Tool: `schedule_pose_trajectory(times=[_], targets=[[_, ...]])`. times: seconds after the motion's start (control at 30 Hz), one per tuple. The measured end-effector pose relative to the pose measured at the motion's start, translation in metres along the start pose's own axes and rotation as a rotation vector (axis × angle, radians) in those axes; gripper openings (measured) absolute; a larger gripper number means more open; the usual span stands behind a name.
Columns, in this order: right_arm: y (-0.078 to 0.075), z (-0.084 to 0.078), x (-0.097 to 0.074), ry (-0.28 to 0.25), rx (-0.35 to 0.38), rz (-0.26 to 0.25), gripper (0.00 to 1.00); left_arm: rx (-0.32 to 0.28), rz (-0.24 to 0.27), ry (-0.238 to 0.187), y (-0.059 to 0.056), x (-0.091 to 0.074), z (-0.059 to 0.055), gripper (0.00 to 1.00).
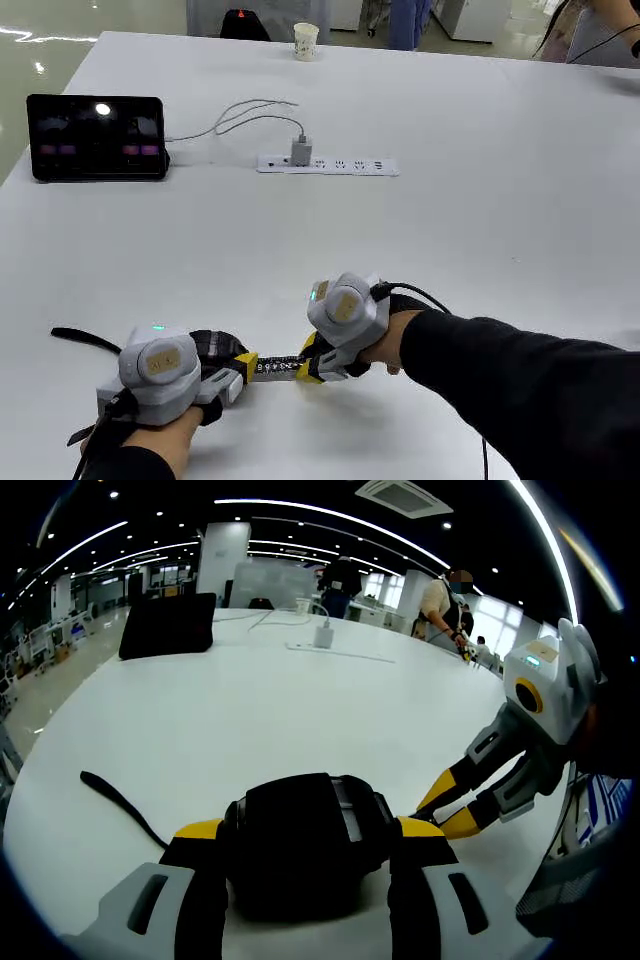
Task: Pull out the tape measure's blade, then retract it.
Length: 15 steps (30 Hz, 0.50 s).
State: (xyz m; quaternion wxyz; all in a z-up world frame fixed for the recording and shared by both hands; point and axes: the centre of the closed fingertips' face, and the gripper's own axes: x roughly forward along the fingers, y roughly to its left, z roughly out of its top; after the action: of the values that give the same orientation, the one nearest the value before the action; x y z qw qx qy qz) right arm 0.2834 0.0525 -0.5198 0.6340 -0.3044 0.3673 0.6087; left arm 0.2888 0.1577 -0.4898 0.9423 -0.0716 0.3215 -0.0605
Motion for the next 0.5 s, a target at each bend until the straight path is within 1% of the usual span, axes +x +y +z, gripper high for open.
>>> schedule_pose_trajectory(times=[0.5], targets=[[0.0018,0.0100,0.0086,-0.023,0.009,0.013,0.11,-0.006,-0.002,0.002,-0.0001,-0.0005,0.0001,0.60]])
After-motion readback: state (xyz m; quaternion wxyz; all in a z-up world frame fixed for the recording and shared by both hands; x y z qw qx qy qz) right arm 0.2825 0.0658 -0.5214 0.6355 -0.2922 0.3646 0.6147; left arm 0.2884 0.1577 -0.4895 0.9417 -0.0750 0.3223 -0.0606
